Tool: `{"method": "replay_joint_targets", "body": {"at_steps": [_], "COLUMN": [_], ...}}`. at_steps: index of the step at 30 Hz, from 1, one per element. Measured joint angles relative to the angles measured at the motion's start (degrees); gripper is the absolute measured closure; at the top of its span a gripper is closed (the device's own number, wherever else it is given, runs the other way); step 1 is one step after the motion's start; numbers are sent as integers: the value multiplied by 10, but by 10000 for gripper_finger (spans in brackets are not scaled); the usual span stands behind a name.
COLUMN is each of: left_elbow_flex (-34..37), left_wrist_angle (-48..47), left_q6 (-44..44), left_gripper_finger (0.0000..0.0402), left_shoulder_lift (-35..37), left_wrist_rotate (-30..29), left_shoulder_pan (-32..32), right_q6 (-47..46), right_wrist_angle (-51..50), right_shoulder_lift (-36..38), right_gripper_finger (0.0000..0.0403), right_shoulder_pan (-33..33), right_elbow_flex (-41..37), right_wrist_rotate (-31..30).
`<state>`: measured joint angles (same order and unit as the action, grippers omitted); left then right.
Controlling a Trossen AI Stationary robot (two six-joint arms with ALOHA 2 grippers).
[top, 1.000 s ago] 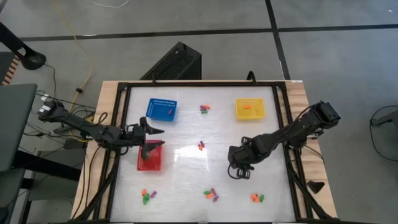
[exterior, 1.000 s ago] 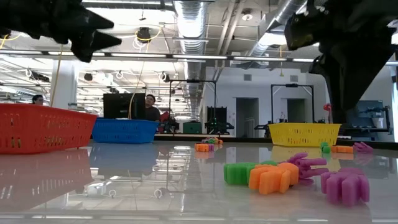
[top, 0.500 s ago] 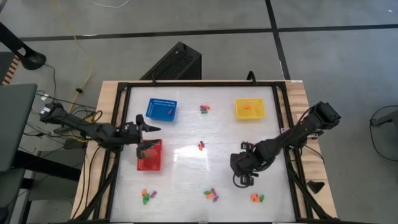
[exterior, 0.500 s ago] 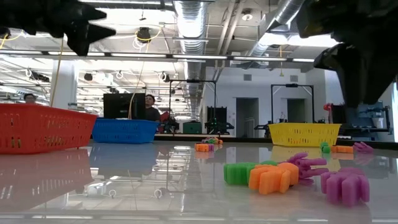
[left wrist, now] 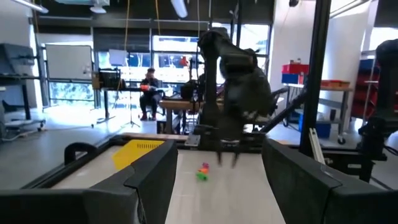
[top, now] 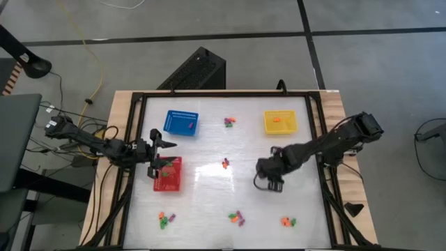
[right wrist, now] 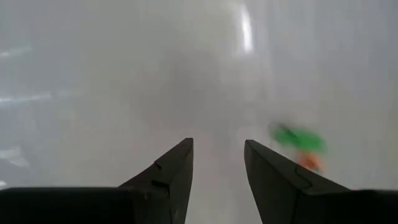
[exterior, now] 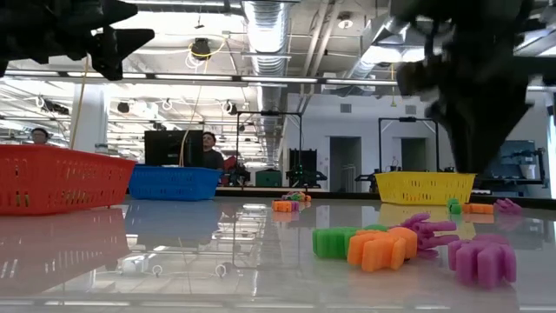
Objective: Sort Halloween decoration
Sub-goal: Put the violet skeleton toy into the blue bin
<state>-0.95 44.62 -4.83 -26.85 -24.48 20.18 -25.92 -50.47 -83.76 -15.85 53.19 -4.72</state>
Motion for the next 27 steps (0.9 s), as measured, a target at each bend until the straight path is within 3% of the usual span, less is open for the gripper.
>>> {"method": "replay_joint_targets", "body": {"at_steps": [10,27], "left_elbow_flex": [0,0], "left_wrist_angle": [-10,-14], "left_q6": [15,23], "left_gripper_finger": [175,175], "left_shoulder_lift": [0,0], "left_wrist_rotate": [-2,-2], "left_shoulder_pan": [0,0], "right_q6": [-41,-7], "right_wrist_angle": [-39,-15], "right_shoulder_lift": [53,22], "right_gripper_finger": [228,228], "right_shoulder_pan": [69,97], "right_elbow_flex": [-92,-135], "right_wrist_rotate": [16,18]}}
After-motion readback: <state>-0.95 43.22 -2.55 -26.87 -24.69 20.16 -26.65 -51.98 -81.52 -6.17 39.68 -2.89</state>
